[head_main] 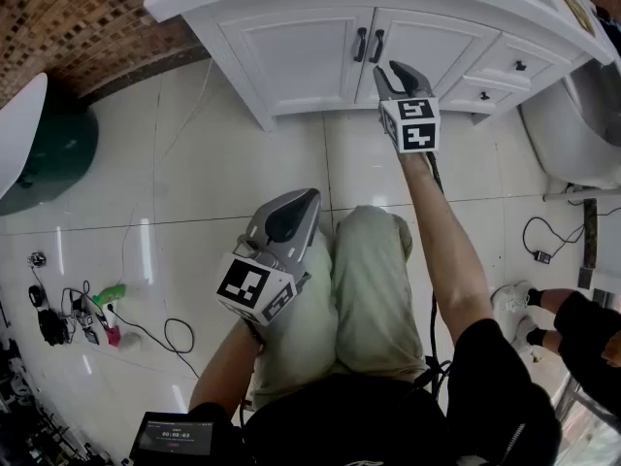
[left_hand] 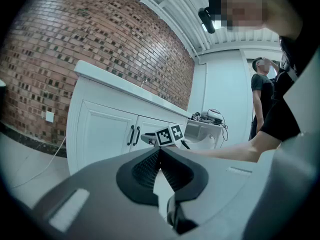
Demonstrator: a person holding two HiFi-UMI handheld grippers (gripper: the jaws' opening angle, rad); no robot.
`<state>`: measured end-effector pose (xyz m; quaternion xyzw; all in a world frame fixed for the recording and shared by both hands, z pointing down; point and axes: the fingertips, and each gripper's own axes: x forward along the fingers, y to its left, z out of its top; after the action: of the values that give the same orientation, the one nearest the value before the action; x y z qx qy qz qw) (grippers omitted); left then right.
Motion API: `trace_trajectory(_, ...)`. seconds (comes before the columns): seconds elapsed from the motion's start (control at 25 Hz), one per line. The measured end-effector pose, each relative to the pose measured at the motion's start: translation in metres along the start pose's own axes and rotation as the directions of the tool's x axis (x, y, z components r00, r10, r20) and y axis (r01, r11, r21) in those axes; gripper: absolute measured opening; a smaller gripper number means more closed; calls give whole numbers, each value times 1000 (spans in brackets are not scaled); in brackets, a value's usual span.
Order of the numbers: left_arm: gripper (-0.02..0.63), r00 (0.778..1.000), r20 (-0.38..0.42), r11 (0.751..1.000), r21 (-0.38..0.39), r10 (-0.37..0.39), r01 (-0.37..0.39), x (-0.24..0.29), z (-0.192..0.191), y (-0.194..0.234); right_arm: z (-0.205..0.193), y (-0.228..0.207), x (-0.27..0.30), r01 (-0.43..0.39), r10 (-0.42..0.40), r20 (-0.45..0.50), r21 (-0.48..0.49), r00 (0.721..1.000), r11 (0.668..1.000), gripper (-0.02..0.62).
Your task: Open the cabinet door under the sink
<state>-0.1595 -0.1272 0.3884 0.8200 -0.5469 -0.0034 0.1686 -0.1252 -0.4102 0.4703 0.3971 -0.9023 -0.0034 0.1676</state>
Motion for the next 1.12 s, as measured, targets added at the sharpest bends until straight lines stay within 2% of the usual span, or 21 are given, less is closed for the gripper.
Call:
trace_trajectory(0.28, 17, 999, 18, 998, -43, 37, -36, -6, 8, 36, -13, -30, 53, 75, -76, -63, -14, 995, 997, 100)
trace_trajectory(0.44, 16, 999, 8, 998, -26, 51, -51, -3, 8, 41, -11, -25, 58, 83, -85, -62, -33, 994, 996, 60)
trace_trajectory(0.6, 16, 999, 7, 999, -20, 50, -50, -4, 9, 40, -15, -24, 48, 81, -80, -57, 8, 995, 997, 44)
trace_trajectory(0.92, 15, 999, -4, 999, 17, 44, -44, 5, 3, 32, -31, -12, -4, 22, -21, -56, 3, 998, 1000, 41)
trace_trajectory(1.12, 17, 999, -4, 999, 23, 33, -33, 20, 2, 28, -44, -7, -47, -57, 55, -50, -30, 997, 998, 41)
